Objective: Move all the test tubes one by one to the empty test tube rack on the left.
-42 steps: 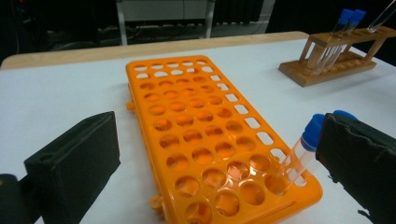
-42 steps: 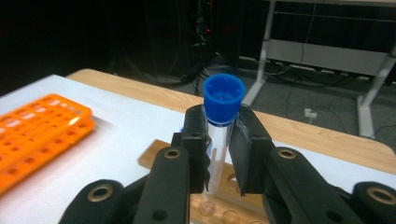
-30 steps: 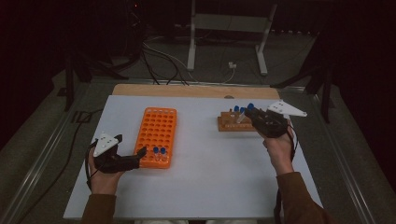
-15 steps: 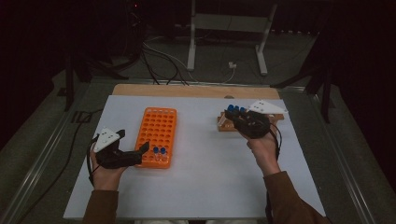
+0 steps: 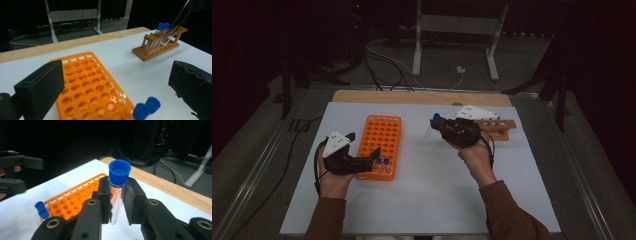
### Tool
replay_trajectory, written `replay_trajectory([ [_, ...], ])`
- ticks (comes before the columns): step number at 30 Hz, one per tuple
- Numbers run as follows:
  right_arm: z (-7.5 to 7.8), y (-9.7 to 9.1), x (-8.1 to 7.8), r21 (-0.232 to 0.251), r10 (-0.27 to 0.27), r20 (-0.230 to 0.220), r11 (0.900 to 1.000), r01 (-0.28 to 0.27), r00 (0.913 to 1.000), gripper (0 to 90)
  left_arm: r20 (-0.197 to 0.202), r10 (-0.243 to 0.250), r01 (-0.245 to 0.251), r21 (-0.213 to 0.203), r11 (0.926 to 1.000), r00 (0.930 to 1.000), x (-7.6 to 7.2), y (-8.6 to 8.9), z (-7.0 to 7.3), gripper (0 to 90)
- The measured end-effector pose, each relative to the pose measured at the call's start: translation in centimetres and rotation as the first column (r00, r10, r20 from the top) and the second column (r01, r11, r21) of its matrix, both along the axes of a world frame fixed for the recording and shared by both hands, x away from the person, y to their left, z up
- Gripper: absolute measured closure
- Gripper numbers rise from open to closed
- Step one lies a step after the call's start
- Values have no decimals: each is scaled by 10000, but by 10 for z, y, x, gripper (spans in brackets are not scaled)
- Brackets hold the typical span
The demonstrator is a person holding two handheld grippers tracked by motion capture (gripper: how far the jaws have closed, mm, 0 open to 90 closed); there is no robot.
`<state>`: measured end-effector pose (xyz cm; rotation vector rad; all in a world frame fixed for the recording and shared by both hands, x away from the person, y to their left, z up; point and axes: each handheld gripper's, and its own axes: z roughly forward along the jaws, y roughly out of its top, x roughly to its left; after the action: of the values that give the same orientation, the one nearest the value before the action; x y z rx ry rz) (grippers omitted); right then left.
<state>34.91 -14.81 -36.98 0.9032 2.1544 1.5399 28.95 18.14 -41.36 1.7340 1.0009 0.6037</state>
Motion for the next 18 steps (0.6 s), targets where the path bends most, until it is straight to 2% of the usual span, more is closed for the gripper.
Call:
replay_trajectory([
  [6, 2, 24, -1, -249, 490, 24, 9985, -490, 9988, 767, 134, -394, 392, 151, 9991, 9991, 7, -20, 3, 22],
  [13, 3, 44, -3, -226, 865, -37, 9960, -866, 9962, 767, 238, -735, 728, 309, 9969, 9970, 12, -33, 6, 86],
  [14, 3, 47, -3, -204, 914, -58, 9956, -915, 9958, 767, 272, -863, 855, 301, 9959, 9959, 12, -34, 6, 113],
  [15, 3, 49, -3, -202, 965, -81, 9951, -966, 9953, 767, 309, -1078, 1069, 278, 9939, 9937, 12, -35, 7, 199],
  [16, 3, 52, -3, -200, 1023, -97, 9945, -1025, 9947, 767, 342, -1095, 1085, 312, 9936, 9934, 12, -37, 7, 231],
  [18, 3, 58, -4, -228, 1146, -126, 9931, -1149, 9933, 767, 366, -1127, 1114, 352, 9931, 9930, 13, -40, 7, 244],
])
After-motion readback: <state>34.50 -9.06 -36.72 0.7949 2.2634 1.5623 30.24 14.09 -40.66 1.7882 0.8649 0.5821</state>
